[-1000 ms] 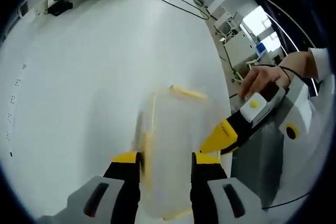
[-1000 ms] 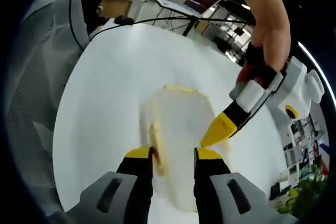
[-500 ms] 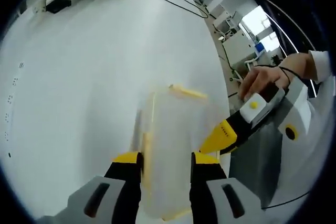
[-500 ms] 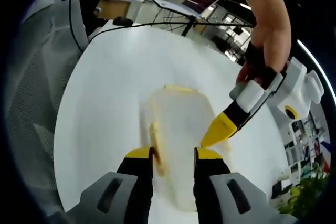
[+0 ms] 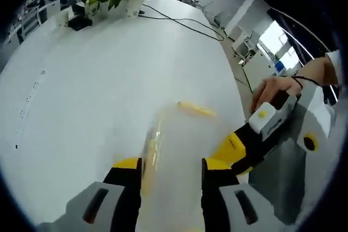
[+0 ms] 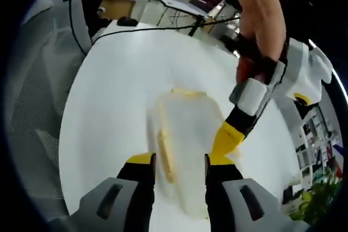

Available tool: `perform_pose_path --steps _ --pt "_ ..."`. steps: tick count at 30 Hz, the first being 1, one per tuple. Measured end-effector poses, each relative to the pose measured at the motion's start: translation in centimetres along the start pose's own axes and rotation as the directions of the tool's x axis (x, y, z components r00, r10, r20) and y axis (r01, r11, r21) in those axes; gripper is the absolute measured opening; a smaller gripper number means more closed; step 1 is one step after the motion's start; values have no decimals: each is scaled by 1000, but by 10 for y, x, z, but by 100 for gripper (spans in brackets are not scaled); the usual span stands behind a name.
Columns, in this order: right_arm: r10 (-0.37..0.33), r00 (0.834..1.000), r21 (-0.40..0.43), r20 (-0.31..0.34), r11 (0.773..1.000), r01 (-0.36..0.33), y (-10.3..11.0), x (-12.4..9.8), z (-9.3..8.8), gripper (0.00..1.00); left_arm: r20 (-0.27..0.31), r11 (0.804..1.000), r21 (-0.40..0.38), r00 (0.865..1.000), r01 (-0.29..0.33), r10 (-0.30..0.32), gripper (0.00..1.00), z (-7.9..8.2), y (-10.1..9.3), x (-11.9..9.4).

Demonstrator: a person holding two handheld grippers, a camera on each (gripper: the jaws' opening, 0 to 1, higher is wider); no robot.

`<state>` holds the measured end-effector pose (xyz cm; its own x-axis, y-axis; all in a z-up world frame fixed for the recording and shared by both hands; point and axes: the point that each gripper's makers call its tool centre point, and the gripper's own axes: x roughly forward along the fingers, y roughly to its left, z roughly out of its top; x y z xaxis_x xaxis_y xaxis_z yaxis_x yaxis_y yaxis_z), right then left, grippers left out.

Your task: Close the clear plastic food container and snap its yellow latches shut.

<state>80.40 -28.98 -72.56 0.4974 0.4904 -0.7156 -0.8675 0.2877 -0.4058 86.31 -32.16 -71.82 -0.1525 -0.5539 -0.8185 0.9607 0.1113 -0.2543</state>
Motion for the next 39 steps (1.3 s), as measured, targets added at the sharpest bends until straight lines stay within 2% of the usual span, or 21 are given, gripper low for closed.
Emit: perform_pose_path --steps 2,4,7,8,9,11,13,14,16,19,20,22,23,25,26,28,32,35,37,38,39 --pt "3 1000 3 -13 1000 -3 1 -1 -1 34 56 999 16 998 -38 37 38 2 1 -5" --pt "-3 1000 18 -25 1000 3 0 -3 -2 35 107 997 -18 991 -74 76 39 2 3 -11" --pt "-14 999 41 -40 999 15 -1 -7 -4 35 169 991 -41 977 -125 130 39 1 7 -21" --pt "-24 999 58 -40 998 26 -2 -9 -4 36 203 990 -55 969 -133 142 39 2 6 -26" --pt "-28 999 67 -41 997 30 -3 -10 -5 36 211 990 -58 967 -131 140 40 1 5 -27" --pt "-47 998 106 -43 993 52 -5 -15 -6 36 254 985 -56 952 -163 172 40 0 3 -38" --pt "-67 997 121 -46 990 72 -8 -19 -8 37 307 978 -83 929 -190 206 41 0 1 -47" --pt "-73 996 131 -46 988 78 -8 -20 -8 37 336 972 -104 913 -208 232 41 -1 1 -53" --pt "-79 996 174 -46 981 86 -9 -23 -9 38 360 965 -127 896 -228 259 41 -8 -2 -59" --pt "-94 994 192 -52 976 102 -11 -27 -12 40 377 956 -141 879 -255 290 41 -16 -7 -64" --pt "-98 994 200 -53 974 107 -12 -29 -12 40 394 948 -163 862 -275 318 42 -19 -7 -68" --pt "-107 993 223 -51 968 116 -14 -32 -14 43 421 938 -196 840 -284 342 43 -21 -10 -73" --pt "-109 993 231 -52 966 118 -14 -33 -15 44 440 929 -212 819 -304 368 43 -22 -11 -77" --pt "-117 992 249 -53 960 127 -15 -35 -18 45 467 913 -242 785 -329 407 46 -26 -14 -83" --pt "-122 991 257 -53 957 131 -16 -36 -19 46 473 909 -251 777 -333 416 47 -28 -17 -85" --pt "-131 990 296 -53 945 141 -17 -37 -23 46 491 894 -268 747 -360 448 47 -32 -22 -87" --pt "-154 987 346 -51 924 162 -19 -41 -31 47 481 879 -290 736 -380 477 48 -46 -29 -81" --pt "-166 985 371 -55 912 174 -20 -42 -37 49 474 849 -354 707 -393 525 49 -57 -31 -78" --pt "-163 985 394 -56 903 172 -19 -41 -41 51 471 839 -375 698 -395 539 53 -63 -30 -75" --pt "-163 985 406 -55 898 172 -19 -41 -43 51 461 825 -388 689 -411 559 54 -68 -31 -72" --pt "-162 985 411 -56 896 171 -19 -40 -45 51 458 820 -390 685 -418 567 55 -71 -31 -70"
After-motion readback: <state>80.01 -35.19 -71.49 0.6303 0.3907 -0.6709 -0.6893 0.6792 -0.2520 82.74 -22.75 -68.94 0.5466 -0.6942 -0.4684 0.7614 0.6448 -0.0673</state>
